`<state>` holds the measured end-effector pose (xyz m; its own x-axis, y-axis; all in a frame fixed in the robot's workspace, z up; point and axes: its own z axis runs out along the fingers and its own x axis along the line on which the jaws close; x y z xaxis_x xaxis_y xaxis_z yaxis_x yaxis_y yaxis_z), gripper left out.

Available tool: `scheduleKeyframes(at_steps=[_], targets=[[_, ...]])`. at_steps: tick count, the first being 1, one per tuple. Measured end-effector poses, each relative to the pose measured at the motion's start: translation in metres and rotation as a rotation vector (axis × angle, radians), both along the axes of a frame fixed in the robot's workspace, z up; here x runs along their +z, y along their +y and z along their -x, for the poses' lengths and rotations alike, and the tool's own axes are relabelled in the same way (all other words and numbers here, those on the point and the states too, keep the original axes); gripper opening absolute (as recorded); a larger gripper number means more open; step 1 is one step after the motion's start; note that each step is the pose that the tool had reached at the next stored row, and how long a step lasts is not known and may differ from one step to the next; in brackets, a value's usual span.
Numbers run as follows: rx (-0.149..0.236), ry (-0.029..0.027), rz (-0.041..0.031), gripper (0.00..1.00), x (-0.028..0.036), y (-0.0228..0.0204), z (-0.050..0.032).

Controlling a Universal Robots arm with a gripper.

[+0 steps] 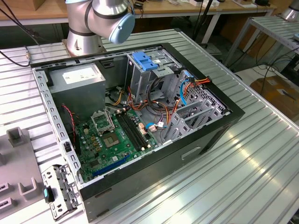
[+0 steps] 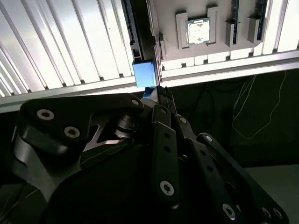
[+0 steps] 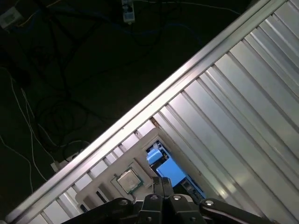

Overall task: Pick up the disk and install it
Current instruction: 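Pick up the disk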

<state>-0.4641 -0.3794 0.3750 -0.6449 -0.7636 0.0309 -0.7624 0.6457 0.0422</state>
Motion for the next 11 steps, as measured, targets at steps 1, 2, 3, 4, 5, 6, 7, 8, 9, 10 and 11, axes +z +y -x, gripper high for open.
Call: scheduleKeyframes(at_steps=[1,2,3,4,5,6,7,8,9,10,11], targets=[[0.015,0.0,0.0,0.11,0.0,0.0,0.0],[0.026,0.0,0.0,0.11,0.0,0.0,0.0],[0.039,0.0001,0.0001,0.11,0.0,0.0,0.0],[0.049,0.0,0.0,0.11,0.0,0.0,0.0],[0.061,0.0,0.0,0.11,0.0,0.0,0.0],[0.072,-0.0001,0.0,0.11,0.0,0.0,0.0],[0.095,0.0,0.0,0.11,0.0,0.0,0.0],[0.115,-0.0001,0.0001,0.11,0.0,0.0,0.0],[0.134,0.0,0.0,0.11,0.0,0.0,0.0],[0.149,-0.0001,0.0,0.11,0.0,0.0,0.0],[0.162,0.0,0.0,0.11,0.0,0.0,0.0]])
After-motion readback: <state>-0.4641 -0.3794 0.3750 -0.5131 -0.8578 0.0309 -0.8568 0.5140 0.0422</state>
